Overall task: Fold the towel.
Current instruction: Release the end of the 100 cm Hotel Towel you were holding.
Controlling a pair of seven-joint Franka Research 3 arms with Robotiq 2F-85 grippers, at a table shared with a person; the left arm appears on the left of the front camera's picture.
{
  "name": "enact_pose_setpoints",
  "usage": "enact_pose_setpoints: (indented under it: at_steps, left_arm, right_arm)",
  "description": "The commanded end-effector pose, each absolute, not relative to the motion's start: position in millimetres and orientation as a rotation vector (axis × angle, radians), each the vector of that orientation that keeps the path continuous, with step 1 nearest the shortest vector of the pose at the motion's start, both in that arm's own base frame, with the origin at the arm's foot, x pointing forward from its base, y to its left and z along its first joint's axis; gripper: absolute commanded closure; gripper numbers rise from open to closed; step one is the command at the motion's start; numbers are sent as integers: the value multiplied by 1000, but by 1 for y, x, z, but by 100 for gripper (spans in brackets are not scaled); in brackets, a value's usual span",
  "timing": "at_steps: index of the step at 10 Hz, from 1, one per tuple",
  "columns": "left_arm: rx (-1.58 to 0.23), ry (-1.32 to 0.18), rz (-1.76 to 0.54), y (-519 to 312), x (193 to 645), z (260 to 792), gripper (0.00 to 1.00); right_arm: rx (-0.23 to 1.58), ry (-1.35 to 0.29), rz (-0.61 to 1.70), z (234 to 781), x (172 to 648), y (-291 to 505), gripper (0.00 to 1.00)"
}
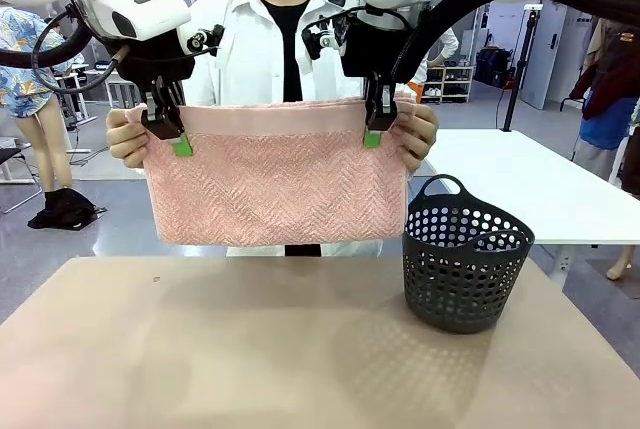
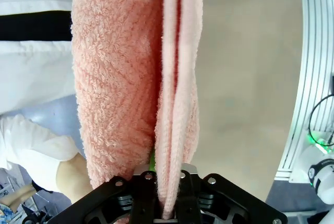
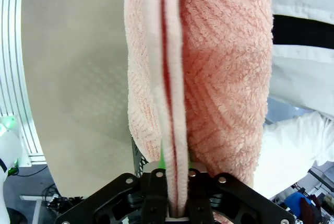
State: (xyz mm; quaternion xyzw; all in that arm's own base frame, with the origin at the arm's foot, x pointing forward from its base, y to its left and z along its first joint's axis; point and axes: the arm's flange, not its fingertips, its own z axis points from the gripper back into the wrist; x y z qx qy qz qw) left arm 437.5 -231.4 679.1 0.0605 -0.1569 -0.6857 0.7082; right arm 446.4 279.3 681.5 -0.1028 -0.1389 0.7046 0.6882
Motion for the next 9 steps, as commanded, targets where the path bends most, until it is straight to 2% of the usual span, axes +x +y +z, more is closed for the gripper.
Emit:
enact_pose_setpoints:
  at_steps: [1,2,3,4,5,6,7,9]
  left_arm:
    - [150,-345,-1480,-227,438,680,52]
    - [140,-348,-1488,-225,437,680,10]
    - [138,-350,-1490,-226,437,681,10]
    - [134,-352,-1492,-225,436,682,0]
    - [130,-365,-1485,-224,434,687,32]
    - [111,-400,-1483,-220,427,701,0]
    - [98,-457,-1460,-212,420,721,0]
    - [91,-563,-1365,-184,399,765,0]
  right_arm:
    - [-218,-320,1573,684,445,277,61]
    - [-212,-318,1570,685,446,277,29]
    - [-212,-319,1562,686,447,276,27]
    - [-217,-327,1551,691,447,275,0]
    - [-217,-343,1537,699,445,272,0]
    - [-212,-367,1526,711,442,265,0]
    - [-211,-407,1505,728,437,254,18]
    - [-121,-527,1429,771,420,212,0]
